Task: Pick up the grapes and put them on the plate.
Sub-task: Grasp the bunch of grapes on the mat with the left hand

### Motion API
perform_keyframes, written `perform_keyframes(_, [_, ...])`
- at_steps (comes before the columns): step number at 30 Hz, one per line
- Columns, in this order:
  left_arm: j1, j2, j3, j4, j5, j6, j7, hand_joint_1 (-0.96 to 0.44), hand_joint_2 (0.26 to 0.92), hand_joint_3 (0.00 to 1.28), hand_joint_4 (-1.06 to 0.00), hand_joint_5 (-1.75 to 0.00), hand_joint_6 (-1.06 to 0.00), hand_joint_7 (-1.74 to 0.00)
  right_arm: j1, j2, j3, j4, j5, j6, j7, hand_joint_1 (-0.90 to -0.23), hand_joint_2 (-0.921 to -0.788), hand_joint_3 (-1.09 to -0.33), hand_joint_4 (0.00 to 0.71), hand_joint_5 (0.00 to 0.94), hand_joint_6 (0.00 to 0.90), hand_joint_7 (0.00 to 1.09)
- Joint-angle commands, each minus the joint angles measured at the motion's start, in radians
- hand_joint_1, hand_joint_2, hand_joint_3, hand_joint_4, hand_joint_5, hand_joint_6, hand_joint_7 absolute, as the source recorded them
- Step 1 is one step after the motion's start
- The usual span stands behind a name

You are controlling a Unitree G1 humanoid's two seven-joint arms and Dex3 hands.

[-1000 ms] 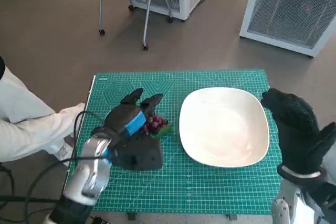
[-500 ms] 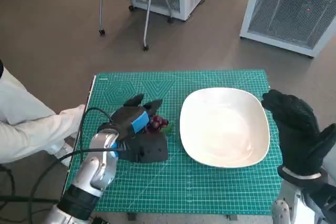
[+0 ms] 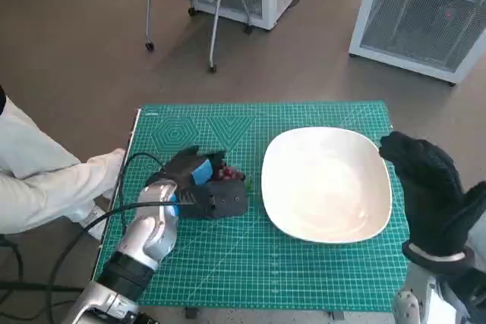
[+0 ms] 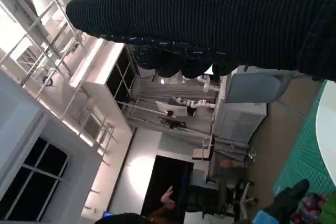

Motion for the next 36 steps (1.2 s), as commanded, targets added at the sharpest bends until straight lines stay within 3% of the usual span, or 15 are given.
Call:
perform_keyframes(1, [-0.024,-0.005,-0.009,0.017,-0.015,0.008,0.007,-0.34,0.778,0.0,-0.01,0.0,-0.23,0.0,0.026,0.0,-0.001,0.0,-0.01,0.015,-0.009,-0.412,-0.921,-0.579,0.526,0.275,0.249,0.81])
perform_keyframes(22, [-0.078,-0.027,-0.038,0.154,-0.052,-0.047,0.054,-0.34,0.779,0.0,-0.02,0.0,-0.24,-0.01,0.033,-0.001,0.003,-0.011,-0.011,0.029,-0.014,-0.412,-0.921,-0.583,0.526,0.274,0.243,0.83])
perform_keyframes(27, [-0.101,-0.039,-0.044,0.217,-0.054,-0.088,0.11,-0.24,0.792,0.01,-0.1,-0.02,-0.3,-0.02,0.034,-0.003,0.003,-0.014,-0.009,0.032,-0.013,-0.411,-0.921,-0.583,0.525,0.275,0.241,0.83])
perform_keyframes(30, [-0.11,-0.042,-0.043,0.254,-0.058,-0.126,0.16,-0.14,0.816,0.01,-0.24,-0.03,-0.42,-0.04,0.036,-0.003,0.003,-0.015,-0.007,0.033,-0.011,-0.411,-0.921,-0.583,0.525,0.275,0.24,0.83])
perform_keyframes(32, [-0.108,-0.041,-0.044,0.276,-0.057,-0.159,0.208,-0.08,0.84,0.02,-0.37,-0.22,-0.51,-0.23,0.036,-0.004,0.002,-0.015,-0.006,0.033,-0.01,-0.411,-0.921,-0.583,0.525,0.275,0.24,0.83])
perform_keyframes(34, [-0.102,-0.038,-0.051,0.293,-0.05,-0.19,0.255,-0.04,0.868,0.05,-0.5,-0.63,-0.58,-0.63,0.036,-0.005,0.001,-0.014,-0.005,0.034,-0.009,-0.411,-0.921,-0.583,0.525,0.276,0.24,0.83])
perform_keyframes(36, [-0.098,-0.035,-0.064,0.304,-0.04,-0.207,0.285,-0.02,0.815,0.24,-0.55,-1.01,-0.59,-0.99,0.037,-0.006,0.0,-0.015,-0.002,0.035,-0.008,-0.411,-0.921,-0.583,0.525,0.276,0.239,0.83])
